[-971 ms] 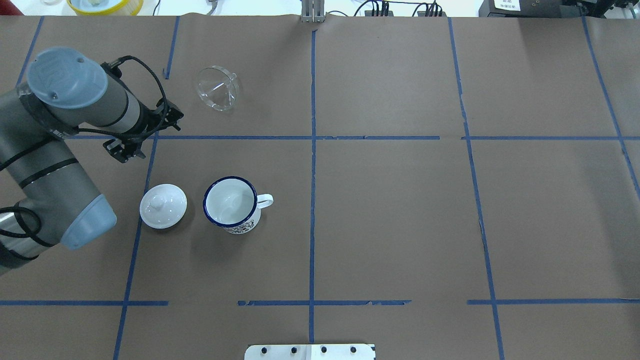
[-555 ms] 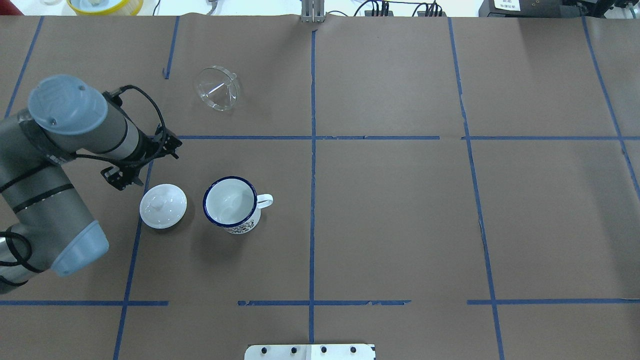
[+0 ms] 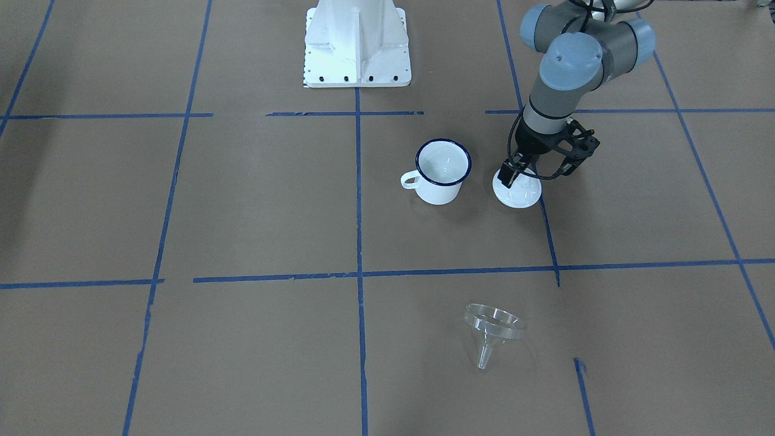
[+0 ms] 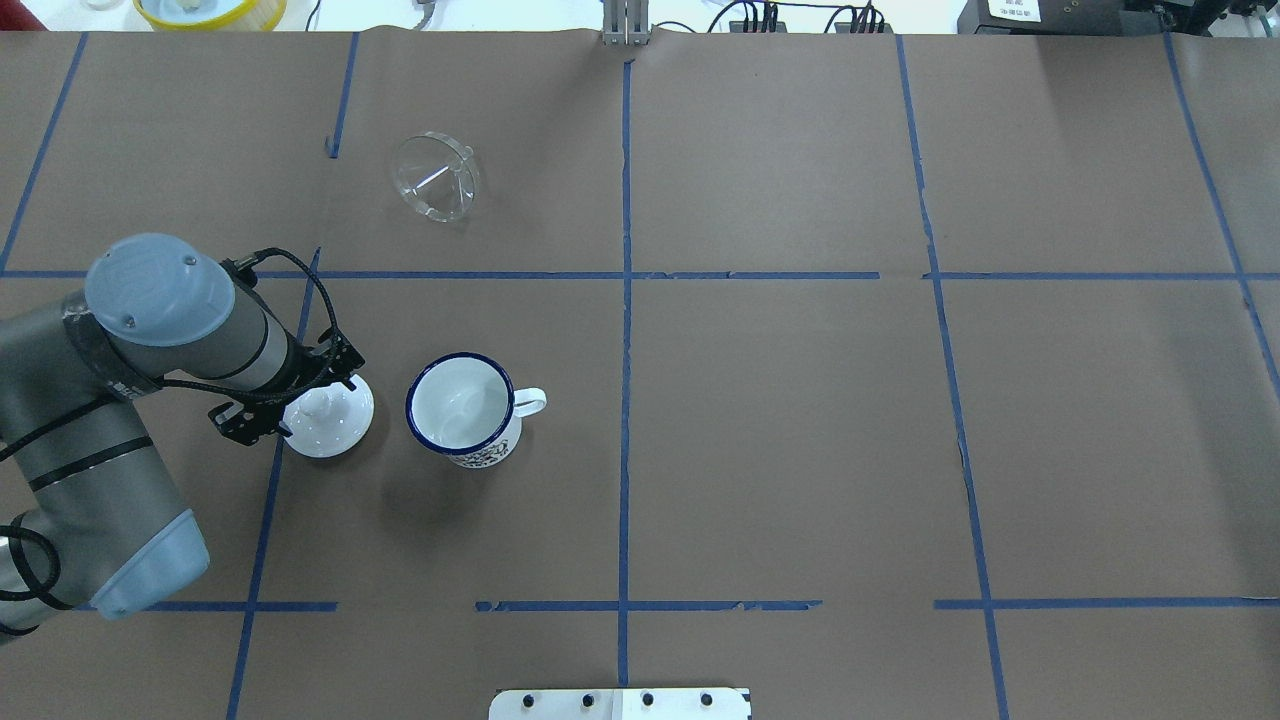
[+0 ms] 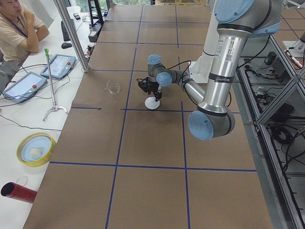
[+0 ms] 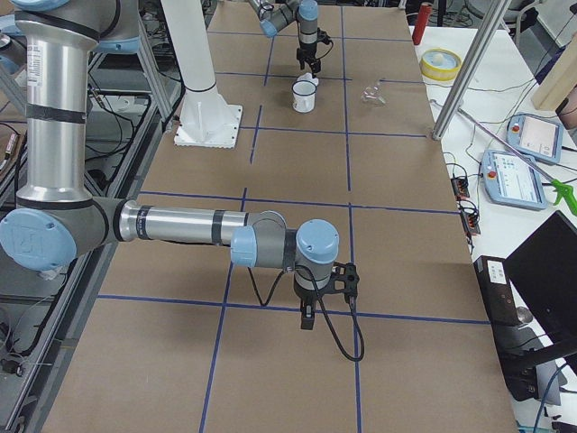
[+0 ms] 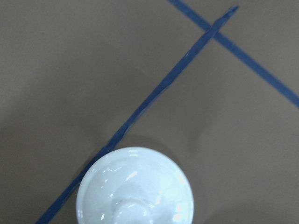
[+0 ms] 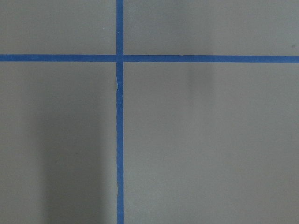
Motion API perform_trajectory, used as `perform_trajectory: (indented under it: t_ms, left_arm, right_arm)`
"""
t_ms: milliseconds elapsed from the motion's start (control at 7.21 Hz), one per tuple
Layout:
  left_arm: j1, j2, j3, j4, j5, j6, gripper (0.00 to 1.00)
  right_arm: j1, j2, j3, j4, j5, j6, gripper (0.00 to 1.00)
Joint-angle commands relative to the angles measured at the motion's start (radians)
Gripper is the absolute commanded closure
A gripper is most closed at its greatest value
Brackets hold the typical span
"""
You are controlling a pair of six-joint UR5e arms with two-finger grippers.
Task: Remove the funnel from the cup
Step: 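Move the left gripper down to the white lid and grasp its knob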
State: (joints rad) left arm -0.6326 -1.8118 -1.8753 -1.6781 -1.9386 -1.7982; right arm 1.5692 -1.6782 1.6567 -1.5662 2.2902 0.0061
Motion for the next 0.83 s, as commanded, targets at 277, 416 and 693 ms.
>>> perform_trajectory:
  t_ms: [277, 416, 693]
  left_arm:
    - [0.001, 0.011, 0.012, 0.000, 0.001, -0.004, 0.52]
    - [0.001, 0.011, 0.013, 0.000, 0.001, -0.004, 0.71]
    - [0.001, 0.009, 0.005, 0.000, -0.002, -0.004, 1.00]
  right_arm:
    - [0.000, 0.000, 0.000, 0.000, 0.000, 0.000, 0.00]
    - [0.000, 0.000, 0.000, 0.000, 0.000, 0.000, 0.00]
    - [0.000, 0.000, 0.000, 0.000, 0.000, 0.000, 0.00]
